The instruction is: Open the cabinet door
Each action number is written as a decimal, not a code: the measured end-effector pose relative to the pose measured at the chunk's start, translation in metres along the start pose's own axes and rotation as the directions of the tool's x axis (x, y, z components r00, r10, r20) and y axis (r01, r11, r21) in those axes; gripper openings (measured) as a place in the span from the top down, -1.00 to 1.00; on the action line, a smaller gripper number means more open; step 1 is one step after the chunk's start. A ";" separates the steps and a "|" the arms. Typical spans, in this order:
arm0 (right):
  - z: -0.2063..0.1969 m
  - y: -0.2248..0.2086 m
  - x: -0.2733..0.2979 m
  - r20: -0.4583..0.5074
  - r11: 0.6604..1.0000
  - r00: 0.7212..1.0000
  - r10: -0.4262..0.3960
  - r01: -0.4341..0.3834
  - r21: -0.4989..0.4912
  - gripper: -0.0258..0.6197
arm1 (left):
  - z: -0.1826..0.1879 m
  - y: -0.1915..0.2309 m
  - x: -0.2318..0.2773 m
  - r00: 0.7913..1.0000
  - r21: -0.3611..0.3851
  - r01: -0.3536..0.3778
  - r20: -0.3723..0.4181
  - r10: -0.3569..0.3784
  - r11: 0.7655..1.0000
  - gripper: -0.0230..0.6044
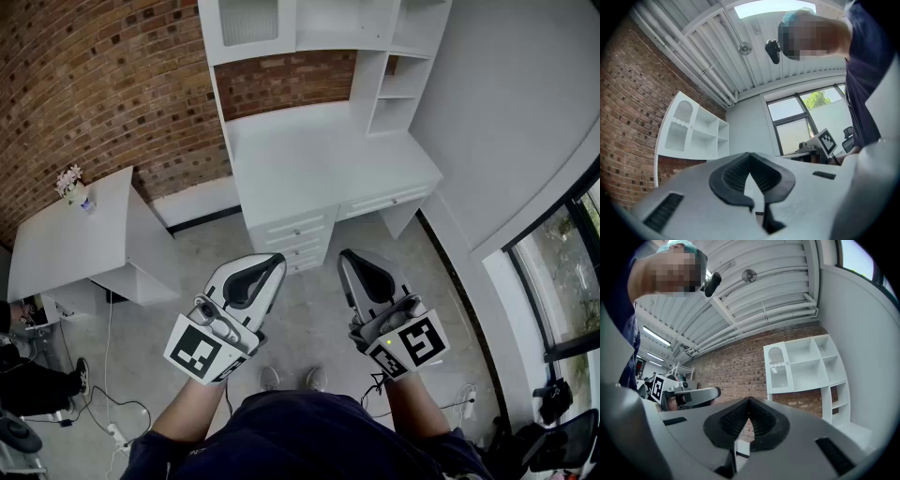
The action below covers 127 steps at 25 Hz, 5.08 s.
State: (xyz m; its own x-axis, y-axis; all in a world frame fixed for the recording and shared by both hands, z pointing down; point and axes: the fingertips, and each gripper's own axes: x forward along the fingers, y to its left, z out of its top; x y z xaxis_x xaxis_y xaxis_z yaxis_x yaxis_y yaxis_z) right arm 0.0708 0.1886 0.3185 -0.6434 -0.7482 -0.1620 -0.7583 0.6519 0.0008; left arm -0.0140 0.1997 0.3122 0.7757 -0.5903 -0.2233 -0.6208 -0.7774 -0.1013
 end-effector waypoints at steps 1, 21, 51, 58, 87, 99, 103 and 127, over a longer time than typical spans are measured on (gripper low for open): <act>0.000 -0.001 -0.002 -0.001 1.000 1.000 -0.001 0.001 0.002 0.85 | 0.000 -0.002 0.001 1.000 0.001 -0.001 0.001 0.001 1.000 0.91; 0.006 -0.053 -0.069 0.019 0.997 0.998 0.052 -0.054 0.060 0.84 | -0.003 -0.068 0.048 0.999 0.048 -0.047 -0.006 0.048 0.998 0.91; -0.042 -0.119 0.085 -0.028 0.995 0.996 0.085 -0.084 0.054 0.85 | -0.061 0.091 0.098 0.996 0.008 -0.085 -0.006 0.085 0.996 0.91; -0.052 -0.140 0.185 -0.036 0.996 0.996 0.079 -0.077 0.034 0.85 | -0.076 0.196 0.111 0.996 -0.007 -0.091 -0.011 0.091 0.996 0.91; -0.073 -0.230 0.368 -0.017 1.000 1.000 0.007 -0.007 0.015 0.85 | -0.107 0.374 0.135 0.990 0.002 -0.134 -0.042 0.134 0.991 0.91; -0.051 -0.324 0.446 0.017 0.997 0.997 0.081 -0.081 -0.013 0.84 | -0.117 0.414 0.191 0.967 0.028 -0.249 -0.052 0.250 0.968 0.91; -0.047 -0.358 0.471 0.028 0.995 0.994 0.101 -0.101 -0.023 0.84 | -0.124 0.423 0.215 0.957 0.038 -0.282 -0.052 0.284 0.959 0.91; -0.022 -0.444 0.587 0.112 0.969 0.963 0.246 -0.247 -0.007 0.47 | -0.151 0.455 0.292 0.918 0.038 -0.386 -0.076 0.388 0.922 0.91</act>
State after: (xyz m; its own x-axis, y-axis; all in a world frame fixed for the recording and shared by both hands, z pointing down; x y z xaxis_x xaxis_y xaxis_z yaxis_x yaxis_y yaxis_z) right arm 0.0274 -0.5425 0.2452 -0.7944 -0.5460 -0.2661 -0.5766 0.8156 0.0478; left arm -0.0530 -0.3592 0.3476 0.4802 -0.8605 -0.1702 -0.8761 -0.4801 -0.0443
